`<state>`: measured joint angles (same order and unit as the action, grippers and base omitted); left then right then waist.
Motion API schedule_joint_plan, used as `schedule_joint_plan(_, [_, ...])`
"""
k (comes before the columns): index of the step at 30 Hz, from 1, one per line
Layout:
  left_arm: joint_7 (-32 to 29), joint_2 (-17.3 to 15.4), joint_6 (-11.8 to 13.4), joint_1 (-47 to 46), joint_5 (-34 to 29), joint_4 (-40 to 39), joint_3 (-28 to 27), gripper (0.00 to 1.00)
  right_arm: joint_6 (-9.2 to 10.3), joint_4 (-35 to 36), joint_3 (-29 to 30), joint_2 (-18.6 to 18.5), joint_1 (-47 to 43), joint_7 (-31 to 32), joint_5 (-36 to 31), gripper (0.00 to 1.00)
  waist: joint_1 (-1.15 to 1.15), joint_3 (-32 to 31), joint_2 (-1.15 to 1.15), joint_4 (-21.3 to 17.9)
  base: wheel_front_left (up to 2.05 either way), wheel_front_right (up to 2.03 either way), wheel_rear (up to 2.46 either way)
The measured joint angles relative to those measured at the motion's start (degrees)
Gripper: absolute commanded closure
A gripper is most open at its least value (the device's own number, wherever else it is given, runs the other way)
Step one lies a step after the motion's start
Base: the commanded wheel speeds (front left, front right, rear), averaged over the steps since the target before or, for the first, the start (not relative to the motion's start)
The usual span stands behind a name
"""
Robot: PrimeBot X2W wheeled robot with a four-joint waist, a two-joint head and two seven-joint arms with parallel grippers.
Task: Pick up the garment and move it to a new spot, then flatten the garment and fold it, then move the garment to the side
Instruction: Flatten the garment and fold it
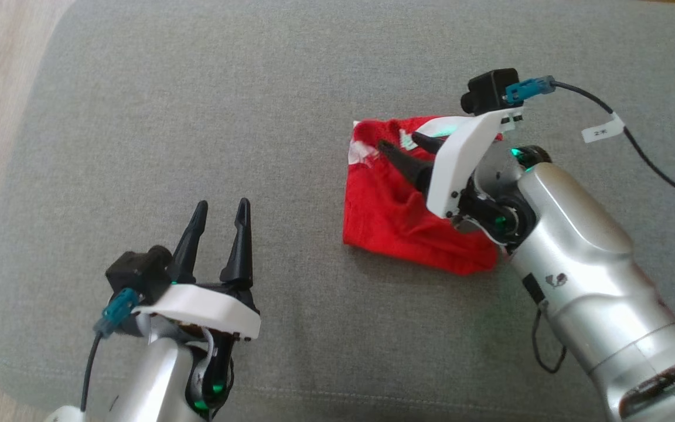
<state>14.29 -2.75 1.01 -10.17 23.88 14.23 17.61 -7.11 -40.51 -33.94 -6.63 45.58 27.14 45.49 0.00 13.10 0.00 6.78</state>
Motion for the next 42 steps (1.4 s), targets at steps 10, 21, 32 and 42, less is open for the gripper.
schedule_joint_plan(10, [0.01, 0.01, 0.00, -0.08, -0.04, -0.11, 0.11, 0.00, 0.00, 2.77, 0.63, 0.62, 0.23, -10.77, 3.24, 0.00, 0.00, -0.90, 0.00, -2.48, 0.00, 0.00, 0.00])
schedule_joint_plan(21, [0.01, 0.04, 1.07, -1.97, -0.71, 0.24, -0.80, 0.00, 0.00, -0.58, 5.25, -2.72, -1.18, -30.38, -12.10, 0.00, 0.00, -4.04, 0.00, -7.58, 0.00, 0.00, 0.00])
schedule_joint_plan(32, [0.01, 0.04, 2.21, 2.09, -2.78, -2.70, -2.04, 0.00, 0.00, 1.94, 18.01, 0.05, -17.96, -39.63, -25.51, 0.00, 0.00, -8.55, 0.00, -10.94, 0.00, 0.00, 0.00])
schedule_joint_plan(42, [0.00, 0.01, 3.04, 8.32, -3.64, -5.06, -3.46, 0.00, 0.00, 14.69, 28.66, 3.05, -32.34, -40.35, -36.04, 0.00, 0.00, -10.13, 0.00, -10.97, 0.00, 0.00, 0.00])
